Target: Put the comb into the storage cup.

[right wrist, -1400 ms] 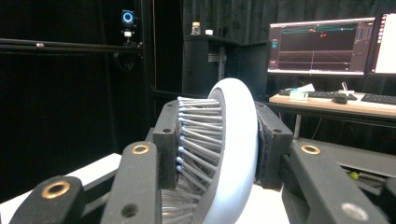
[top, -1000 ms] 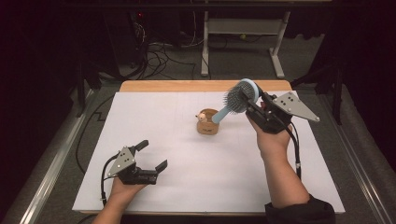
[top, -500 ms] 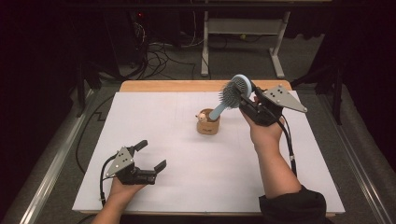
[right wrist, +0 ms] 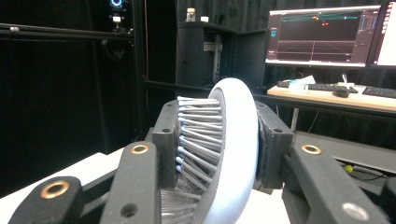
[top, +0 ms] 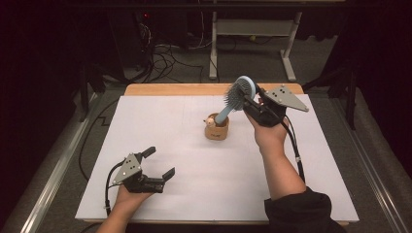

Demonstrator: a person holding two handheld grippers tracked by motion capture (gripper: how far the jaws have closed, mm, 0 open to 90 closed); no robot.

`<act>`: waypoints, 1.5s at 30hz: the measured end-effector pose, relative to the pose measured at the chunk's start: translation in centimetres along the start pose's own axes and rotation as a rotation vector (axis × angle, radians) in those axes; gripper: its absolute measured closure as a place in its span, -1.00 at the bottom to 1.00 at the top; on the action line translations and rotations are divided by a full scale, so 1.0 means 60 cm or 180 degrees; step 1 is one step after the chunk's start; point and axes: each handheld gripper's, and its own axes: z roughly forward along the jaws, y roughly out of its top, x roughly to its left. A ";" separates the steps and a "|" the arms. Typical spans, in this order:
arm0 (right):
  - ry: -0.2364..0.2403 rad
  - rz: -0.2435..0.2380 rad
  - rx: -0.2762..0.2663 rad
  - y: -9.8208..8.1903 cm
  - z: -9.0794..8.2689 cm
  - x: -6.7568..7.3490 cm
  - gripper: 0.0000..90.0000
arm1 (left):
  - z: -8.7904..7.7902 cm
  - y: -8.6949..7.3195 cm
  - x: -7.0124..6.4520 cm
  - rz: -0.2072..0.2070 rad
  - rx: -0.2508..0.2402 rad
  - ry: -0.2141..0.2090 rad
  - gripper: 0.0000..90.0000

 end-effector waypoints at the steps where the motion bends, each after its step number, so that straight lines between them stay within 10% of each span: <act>1: -0.0007 -0.0007 0.0001 -0.001 0.002 0.000 0.36 | 0.000 0.000 0.000 0.0004 0.0002 -0.0002 -0.99; 45: 0.0012 0.0083 0.0248 -0.045 0.050 0.006 0.35 | -0.002 0.001 -0.002 -0.0057 0.0036 -0.0043 -0.99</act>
